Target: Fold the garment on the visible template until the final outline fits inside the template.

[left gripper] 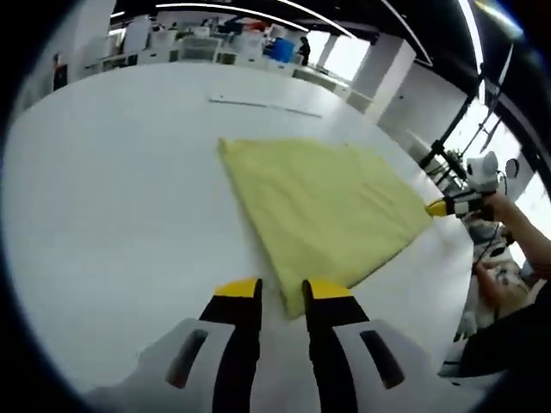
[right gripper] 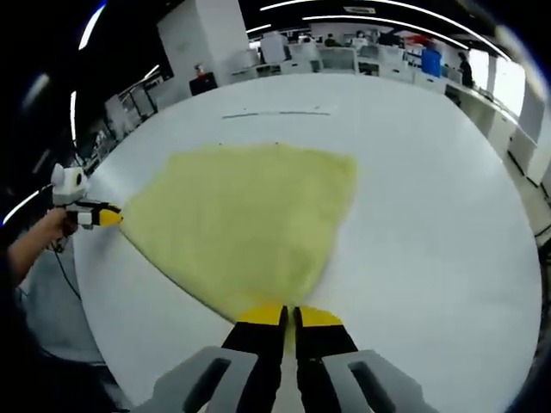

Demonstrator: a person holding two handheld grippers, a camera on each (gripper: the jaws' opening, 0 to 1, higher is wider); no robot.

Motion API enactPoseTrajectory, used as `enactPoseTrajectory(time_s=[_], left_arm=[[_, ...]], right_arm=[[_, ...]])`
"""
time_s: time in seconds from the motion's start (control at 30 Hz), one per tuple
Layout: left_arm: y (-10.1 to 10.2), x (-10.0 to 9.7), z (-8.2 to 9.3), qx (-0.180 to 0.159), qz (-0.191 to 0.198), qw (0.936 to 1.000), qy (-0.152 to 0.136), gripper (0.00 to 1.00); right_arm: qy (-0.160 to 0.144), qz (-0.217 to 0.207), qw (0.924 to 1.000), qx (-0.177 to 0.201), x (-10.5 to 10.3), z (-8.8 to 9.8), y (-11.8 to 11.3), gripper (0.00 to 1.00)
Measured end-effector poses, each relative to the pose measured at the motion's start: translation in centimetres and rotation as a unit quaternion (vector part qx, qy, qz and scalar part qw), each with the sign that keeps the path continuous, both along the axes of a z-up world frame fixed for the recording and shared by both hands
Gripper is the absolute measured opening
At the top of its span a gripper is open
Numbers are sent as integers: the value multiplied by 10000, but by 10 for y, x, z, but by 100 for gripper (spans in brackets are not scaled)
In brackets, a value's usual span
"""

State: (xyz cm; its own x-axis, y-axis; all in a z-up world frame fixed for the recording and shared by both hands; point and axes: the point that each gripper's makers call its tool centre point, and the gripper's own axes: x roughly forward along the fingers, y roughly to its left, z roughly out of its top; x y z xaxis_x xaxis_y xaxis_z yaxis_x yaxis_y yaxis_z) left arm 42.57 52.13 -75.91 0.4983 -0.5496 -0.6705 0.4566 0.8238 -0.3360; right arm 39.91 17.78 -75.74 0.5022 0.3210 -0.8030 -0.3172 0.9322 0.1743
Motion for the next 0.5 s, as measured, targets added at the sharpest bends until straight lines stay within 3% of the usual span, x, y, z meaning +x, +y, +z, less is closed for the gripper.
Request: enactPoseTrajectory(time_s=[0.17, 0.5], left_arm=[[-1, -7, -1, 85, -19, 10000, 21, 0], [1, -12, 0, 177, 36, 9998, 14, 0]], right_arm=[[21, -110, 9999, -11, -2, -2, -2, 0], [69, -190, 9998, 21, -9, -2, -4, 0]])
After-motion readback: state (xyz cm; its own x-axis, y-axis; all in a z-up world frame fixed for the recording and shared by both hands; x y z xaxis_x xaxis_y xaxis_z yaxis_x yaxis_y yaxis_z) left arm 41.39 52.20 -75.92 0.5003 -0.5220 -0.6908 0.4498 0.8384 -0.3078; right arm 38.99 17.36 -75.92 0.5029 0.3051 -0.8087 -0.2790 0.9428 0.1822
